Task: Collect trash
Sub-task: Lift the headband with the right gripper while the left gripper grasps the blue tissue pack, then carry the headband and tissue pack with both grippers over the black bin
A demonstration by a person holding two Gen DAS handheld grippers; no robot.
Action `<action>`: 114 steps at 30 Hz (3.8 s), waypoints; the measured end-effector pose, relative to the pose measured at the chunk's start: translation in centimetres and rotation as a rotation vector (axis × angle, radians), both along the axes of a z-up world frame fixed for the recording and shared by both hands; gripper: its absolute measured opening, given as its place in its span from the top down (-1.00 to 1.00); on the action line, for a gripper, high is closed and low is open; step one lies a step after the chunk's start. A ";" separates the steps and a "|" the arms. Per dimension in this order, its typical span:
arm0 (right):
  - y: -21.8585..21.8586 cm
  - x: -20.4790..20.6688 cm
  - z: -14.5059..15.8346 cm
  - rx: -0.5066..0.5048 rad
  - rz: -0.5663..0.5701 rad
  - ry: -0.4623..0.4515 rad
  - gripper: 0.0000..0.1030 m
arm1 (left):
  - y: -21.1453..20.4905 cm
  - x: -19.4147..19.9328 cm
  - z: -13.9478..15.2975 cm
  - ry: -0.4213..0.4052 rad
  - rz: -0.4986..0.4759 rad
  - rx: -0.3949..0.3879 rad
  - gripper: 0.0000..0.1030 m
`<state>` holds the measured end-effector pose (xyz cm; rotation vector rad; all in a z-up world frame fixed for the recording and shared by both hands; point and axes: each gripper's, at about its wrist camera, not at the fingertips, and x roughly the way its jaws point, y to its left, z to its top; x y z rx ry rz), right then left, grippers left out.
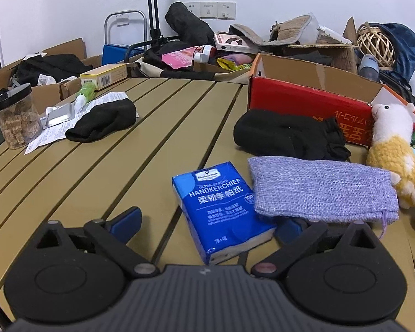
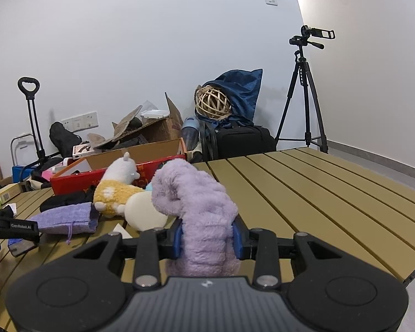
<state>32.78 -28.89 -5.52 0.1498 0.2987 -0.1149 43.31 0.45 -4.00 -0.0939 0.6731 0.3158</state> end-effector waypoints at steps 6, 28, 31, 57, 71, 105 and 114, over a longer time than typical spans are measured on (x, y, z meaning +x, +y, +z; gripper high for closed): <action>0.3 -0.2 0.0 -0.010 0.008 -0.003 0.35 | 0.0 -0.3 0.0 -0.011 -0.025 -0.011 -0.45; 0.5 -0.3 0.0 -0.018 0.020 0.001 0.35 | 0.5 -2.4 1.6 -0.078 -0.058 0.068 -0.03; 0.5 -0.4 -0.1 -0.020 0.022 -0.001 0.35 | 0.4 -3.0 2.0 -0.095 -0.069 0.083 -0.03; 2.7 -3.4 0.2 -0.074 0.083 -0.020 0.35 | 0.8 -9.4 4.2 -0.208 -0.188 0.030 -0.02; 3.4 -7.2 -0.9 -0.069 0.087 -0.004 0.35 | 1.3 -14.2 3.4 -0.215 -0.242 0.021 -0.02; 5.5 -16.1 -7.4 -0.057 0.180 0.248 0.35 | 1.1 -26.3 -2.3 -0.119 -0.389 0.096 -0.02; 5.8 -16.8 -8.5 -0.060 0.195 0.300 0.35 | 1.1 -28.0 -3.5 -0.083 -0.405 0.118 -0.02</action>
